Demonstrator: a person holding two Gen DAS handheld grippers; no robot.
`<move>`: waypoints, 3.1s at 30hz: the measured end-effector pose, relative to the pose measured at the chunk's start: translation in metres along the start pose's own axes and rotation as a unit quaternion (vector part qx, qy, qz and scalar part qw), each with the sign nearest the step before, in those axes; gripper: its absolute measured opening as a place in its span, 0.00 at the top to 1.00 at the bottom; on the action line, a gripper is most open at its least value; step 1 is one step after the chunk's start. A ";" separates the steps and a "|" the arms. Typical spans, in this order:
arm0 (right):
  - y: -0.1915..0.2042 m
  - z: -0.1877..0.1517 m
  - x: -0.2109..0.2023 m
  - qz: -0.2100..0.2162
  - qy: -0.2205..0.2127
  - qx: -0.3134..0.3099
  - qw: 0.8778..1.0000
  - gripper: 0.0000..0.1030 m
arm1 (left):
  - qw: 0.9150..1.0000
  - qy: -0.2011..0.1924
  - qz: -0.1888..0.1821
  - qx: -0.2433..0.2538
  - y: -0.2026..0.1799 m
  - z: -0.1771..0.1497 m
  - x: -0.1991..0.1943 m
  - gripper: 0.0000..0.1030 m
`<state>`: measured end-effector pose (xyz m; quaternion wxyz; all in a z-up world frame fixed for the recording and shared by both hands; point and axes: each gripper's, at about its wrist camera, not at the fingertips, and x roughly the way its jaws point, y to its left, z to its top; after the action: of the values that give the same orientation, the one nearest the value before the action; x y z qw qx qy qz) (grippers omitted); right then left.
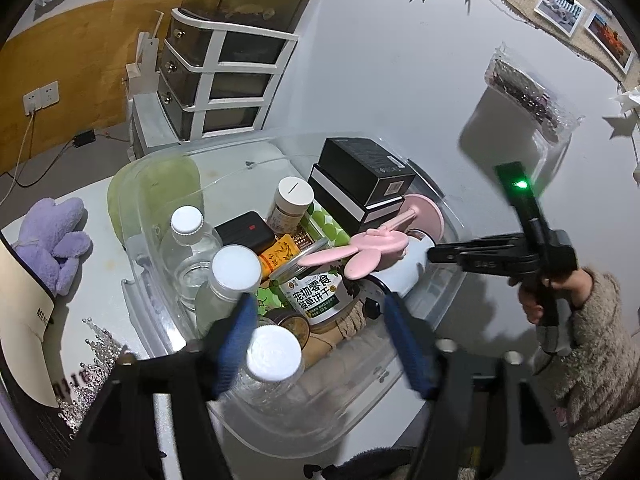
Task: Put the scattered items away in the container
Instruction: 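Open the right gripper and release the pink stand in the bin, then lift the right gripper out of the bin and pull it back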
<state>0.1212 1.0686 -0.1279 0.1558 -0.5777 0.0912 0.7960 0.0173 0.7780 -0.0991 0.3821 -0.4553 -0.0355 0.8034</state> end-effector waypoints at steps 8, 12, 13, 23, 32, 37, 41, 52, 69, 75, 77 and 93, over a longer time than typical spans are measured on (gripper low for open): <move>-0.018 0.013 -0.022 -0.069 -0.098 0.038 0.992 0.89 | 1.000 -0.023 0.020 0.000 -0.005 -0.007 -0.011 0.11; -0.015 0.036 -0.004 -0.117 -0.107 0.030 0.987 0.89 | 0.999 -0.023 0.036 0.001 -0.006 -0.013 -0.013 0.11; -0.016 0.041 0.001 -0.130 -0.101 0.029 0.986 0.89 | 0.999 -0.023 0.041 0.002 -0.006 -0.014 -0.014 0.11; -0.016 0.041 -0.004 -0.131 -0.118 0.050 0.983 0.89 | 0.995 -0.052 0.087 -0.010 -0.004 -0.027 -0.025 0.01; 0.019 -0.029 -0.059 -0.120 -0.256 0.063 0.957 0.09 | 0.994 -0.068 0.090 -0.003 -0.009 -0.033 -0.035 0.00; 0.043 -0.046 -0.065 -0.092 -0.286 0.058 0.952 0.00 | 0.992 -0.080 0.095 0.005 -0.013 -0.040 -0.041 0.00; 0.079 -0.032 -0.049 -0.109 -0.240 -0.036 0.964 0.00 | 0.992 -0.083 0.097 0.003 -0.013 -0.045 -0.046 0.00; 0.120 0.016 0.007 -0.128 -0.117 -0.186 0.967 0.00 | 0.990 -0.087 0.107 -0.003 -0.014 -0.053 -0.052 0.00; 0.060 -0.003 -0.042 -0.075 -0.166 -0.037 0.983 0.00 | 0.983 -0.121 0.136 0.026 -0.024 -0.057 -0.057 0.00; 0.029 -0.053 -0.092 -0.035 -0.276 0.110 0.954 0.00 | 0.982 -0.127 0.138 0.018 -0.024 -0.057 -0.058 0.00; 0.031 -0.073 -0.100 -0.021 -0.298 0.145 0.943 0.00 | 0.983 -0.130 0.130 0.012 -0.023 -0.058 -0.057 0.00; 0.123 -0.172 -0.097 -0.051 -0.359 0.160 0.918 0.00 | 0.978 -0.148 0.145 0.012 -0.010 -0.085 -0.072 0.00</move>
<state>0.2584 0.8839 -0.0944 0.3088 -0.2246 0.1262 0.9156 0.1091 0.7138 -0.0938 0.2574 -0.3272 -0.0152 0.9091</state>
